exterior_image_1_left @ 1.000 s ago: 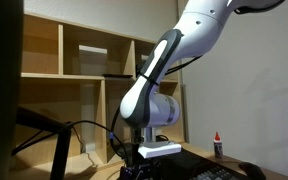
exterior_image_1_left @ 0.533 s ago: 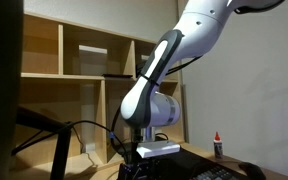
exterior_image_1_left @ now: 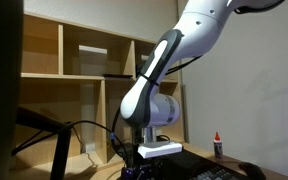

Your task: Press the escape key on the keyboard

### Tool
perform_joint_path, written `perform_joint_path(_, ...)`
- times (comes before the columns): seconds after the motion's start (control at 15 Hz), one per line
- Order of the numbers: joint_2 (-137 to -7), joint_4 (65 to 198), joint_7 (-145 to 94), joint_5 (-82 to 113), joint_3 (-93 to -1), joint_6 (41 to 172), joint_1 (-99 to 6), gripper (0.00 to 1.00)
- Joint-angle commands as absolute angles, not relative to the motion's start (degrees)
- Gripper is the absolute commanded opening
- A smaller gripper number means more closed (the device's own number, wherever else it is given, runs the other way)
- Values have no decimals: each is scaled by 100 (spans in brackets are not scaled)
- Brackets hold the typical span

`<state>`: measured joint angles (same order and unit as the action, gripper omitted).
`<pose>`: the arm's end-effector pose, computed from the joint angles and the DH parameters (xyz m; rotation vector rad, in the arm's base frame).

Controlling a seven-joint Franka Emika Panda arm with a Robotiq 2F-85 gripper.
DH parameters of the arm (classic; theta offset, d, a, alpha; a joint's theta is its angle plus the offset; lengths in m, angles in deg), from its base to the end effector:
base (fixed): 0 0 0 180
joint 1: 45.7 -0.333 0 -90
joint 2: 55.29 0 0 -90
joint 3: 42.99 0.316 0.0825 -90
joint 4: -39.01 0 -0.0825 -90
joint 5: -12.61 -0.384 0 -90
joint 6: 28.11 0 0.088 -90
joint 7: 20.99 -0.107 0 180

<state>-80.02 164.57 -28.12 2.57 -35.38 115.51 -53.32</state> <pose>0.5252 0.1438 0.1783 -3.0075 0.0223 0.2158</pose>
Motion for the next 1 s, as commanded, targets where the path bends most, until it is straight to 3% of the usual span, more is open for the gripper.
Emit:
perform_joint_path(0.0,-8002,16446,-2812,257,-3542,11547,-5335,100)
perform_joint_path(0.93,-8004,16418,-2797,214,-3514,11343,-5306,100)
